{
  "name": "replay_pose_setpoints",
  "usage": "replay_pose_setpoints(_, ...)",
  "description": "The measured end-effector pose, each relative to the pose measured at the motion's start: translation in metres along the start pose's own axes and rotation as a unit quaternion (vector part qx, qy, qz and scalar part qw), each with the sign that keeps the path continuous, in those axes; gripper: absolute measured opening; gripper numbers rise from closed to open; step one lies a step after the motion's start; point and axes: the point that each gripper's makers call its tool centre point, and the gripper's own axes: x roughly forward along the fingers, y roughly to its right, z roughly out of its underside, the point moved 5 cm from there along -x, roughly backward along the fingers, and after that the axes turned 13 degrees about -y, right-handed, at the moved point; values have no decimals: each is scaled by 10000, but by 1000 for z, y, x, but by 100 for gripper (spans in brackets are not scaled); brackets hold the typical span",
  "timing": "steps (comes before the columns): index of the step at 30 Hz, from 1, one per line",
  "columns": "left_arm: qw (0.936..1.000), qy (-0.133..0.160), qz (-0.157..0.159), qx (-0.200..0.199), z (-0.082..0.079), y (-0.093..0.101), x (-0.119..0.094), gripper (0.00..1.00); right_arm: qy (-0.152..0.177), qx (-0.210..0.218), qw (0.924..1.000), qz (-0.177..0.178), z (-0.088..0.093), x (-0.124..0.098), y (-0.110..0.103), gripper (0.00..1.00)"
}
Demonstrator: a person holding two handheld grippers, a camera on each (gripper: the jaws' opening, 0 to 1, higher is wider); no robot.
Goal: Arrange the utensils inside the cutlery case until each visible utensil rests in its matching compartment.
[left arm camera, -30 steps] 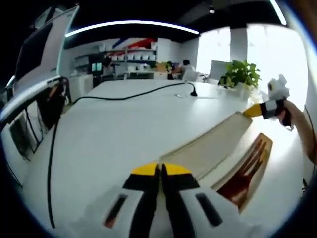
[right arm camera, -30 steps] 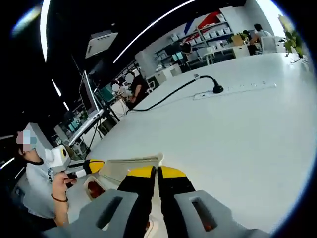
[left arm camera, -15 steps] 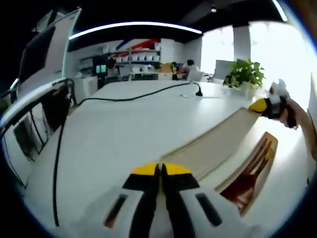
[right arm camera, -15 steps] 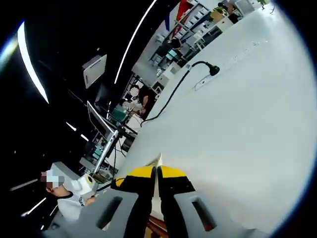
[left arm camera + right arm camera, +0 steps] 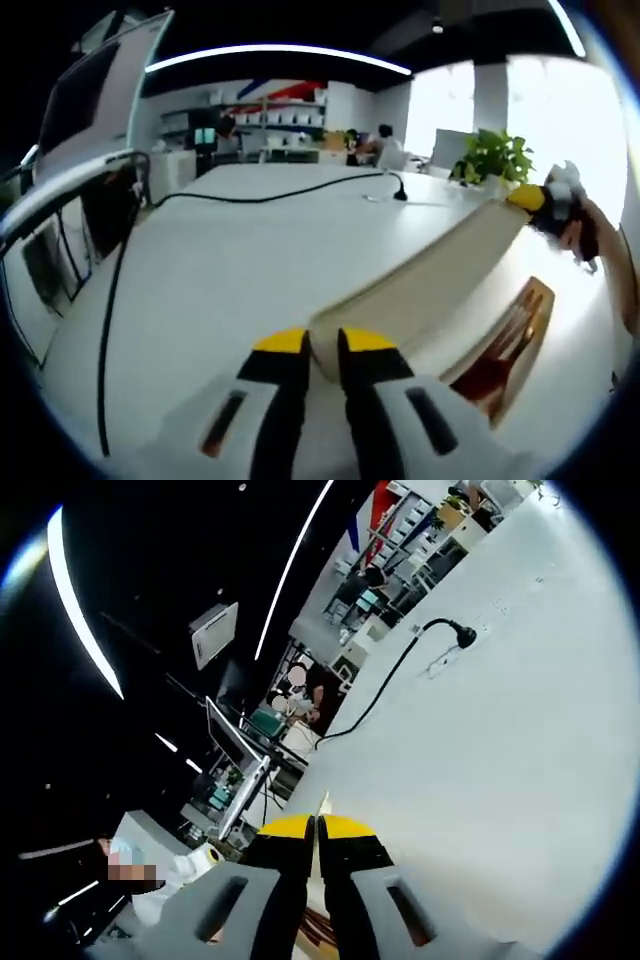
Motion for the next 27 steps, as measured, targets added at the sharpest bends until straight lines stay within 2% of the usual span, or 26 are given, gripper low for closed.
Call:
replay_pose_setpoints(1,10000,5,12,-18,0,0,0,11,11,6,10000,-21,-19,0,6,1)
replay_pose_setpoints(3,10000,9,35,-72,0,0,0,11,55,-17,10000,-62,-28,2,6,1)
replay_pose_setpoints(4,9999,12,43,-94,0,0,0,11,66,-15,10000,-72,-29,2,5,1)
replay_pose_setpoints(6,9999,21,62,-144,0,-1,0,12,104,-36,9999,-93,-21,3,1,1)
replay_pose_setpoints(8,9996,41,127,-235,0,-1,0,13,152,3,9998,-139,-30,3,2,0)
replay_pose_setpoints(15,9951,182,636,-738,-1,1,0,24,226,107,9995,-215,-11,5,-6,0)
replay_pose_setpoints(19,9940,295,845,-634,-3,10,-1,39,197,139,9995,-213,-1,8,-7,0)
replay_pose_setpoints(23,9899,362,1160,-731,-5,20,-2,53,186,204,9992,-288,4,10,-11,0)
replay_pose_setpoints(27,9877,398,1281,-807,-5,22,-2,58,241,231,9989,-317,5,10,-14,0)
